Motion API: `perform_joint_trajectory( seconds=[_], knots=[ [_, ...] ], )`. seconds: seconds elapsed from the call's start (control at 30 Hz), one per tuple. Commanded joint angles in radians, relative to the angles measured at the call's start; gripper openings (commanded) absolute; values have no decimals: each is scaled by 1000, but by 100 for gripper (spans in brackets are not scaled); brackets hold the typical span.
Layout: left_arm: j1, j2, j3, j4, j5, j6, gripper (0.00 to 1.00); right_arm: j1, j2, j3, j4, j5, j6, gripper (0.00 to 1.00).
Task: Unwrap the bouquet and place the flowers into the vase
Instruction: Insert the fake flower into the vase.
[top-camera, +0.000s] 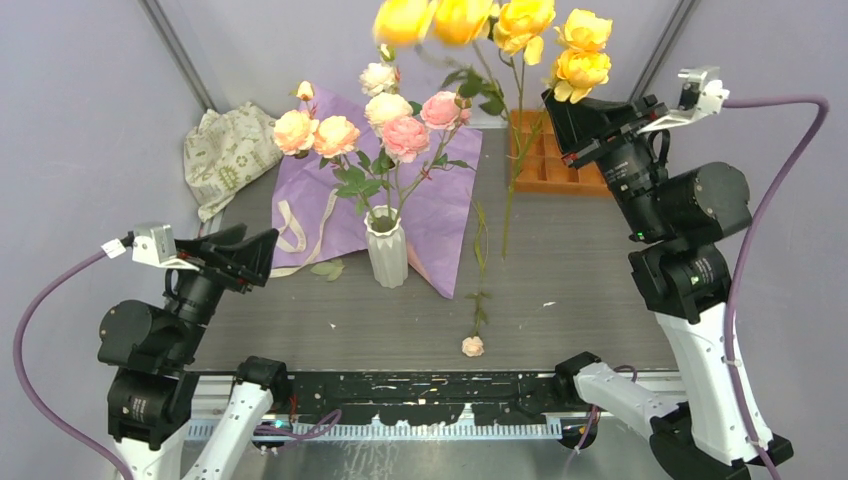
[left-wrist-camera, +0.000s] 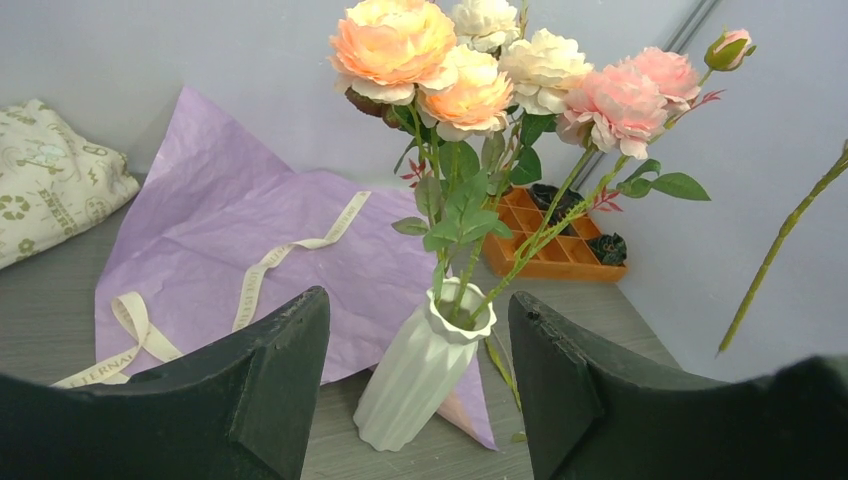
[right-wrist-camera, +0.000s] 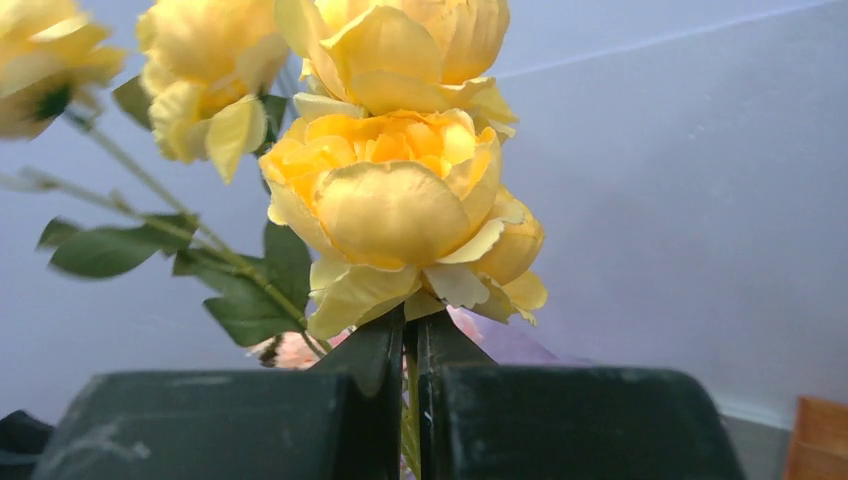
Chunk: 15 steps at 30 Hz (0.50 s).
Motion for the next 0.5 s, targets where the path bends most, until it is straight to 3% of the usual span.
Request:
perform_joint_trajectory(
  seconds=[0.0,0.47],
  knots=[
    [4,-5,37,29,20,-15,66,13,16,-16,293,-172,82,1],
    [4,-17,62,-16,-6,16,66,268,330,143,478,-227,55,1]
  ],
)
